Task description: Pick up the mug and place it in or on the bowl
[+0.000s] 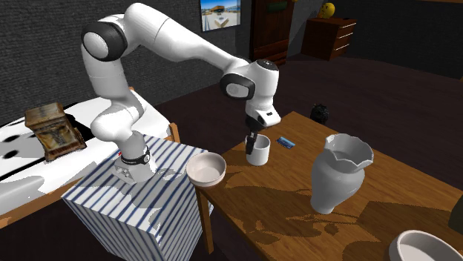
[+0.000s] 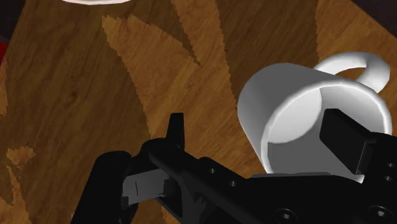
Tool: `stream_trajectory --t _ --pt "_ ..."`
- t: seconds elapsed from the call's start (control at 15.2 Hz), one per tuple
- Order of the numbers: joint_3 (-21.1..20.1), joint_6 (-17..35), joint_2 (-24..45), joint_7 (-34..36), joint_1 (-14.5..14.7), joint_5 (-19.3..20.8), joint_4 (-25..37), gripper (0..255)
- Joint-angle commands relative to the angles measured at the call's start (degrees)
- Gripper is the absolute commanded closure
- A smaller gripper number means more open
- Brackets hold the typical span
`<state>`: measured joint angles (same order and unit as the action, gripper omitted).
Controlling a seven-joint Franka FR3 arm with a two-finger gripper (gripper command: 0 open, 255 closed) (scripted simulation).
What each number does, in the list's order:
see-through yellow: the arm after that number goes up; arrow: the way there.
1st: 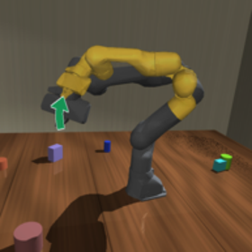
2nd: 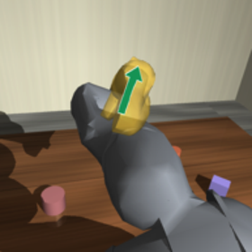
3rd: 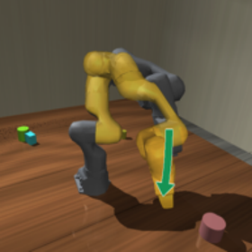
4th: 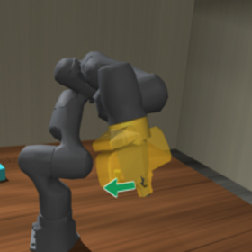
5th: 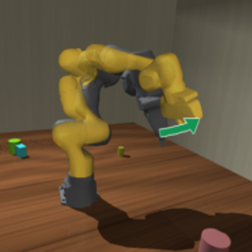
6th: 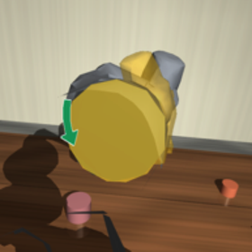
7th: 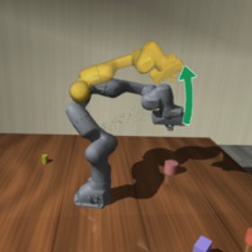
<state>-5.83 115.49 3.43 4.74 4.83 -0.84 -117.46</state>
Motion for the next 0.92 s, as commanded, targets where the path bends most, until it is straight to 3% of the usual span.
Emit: stream_trajectory --t 0.0,0.53,0.86 --pt "-0.5 0.7 4.1 0.0 0.5 -0.2 3.6 0" --pt "-0.6 6.0 7.5 0.1 0.8 -0.1 1.8 0" --pt "-0.6 6.5 7.7 0.2 0.8 -0.1 1.5 0"
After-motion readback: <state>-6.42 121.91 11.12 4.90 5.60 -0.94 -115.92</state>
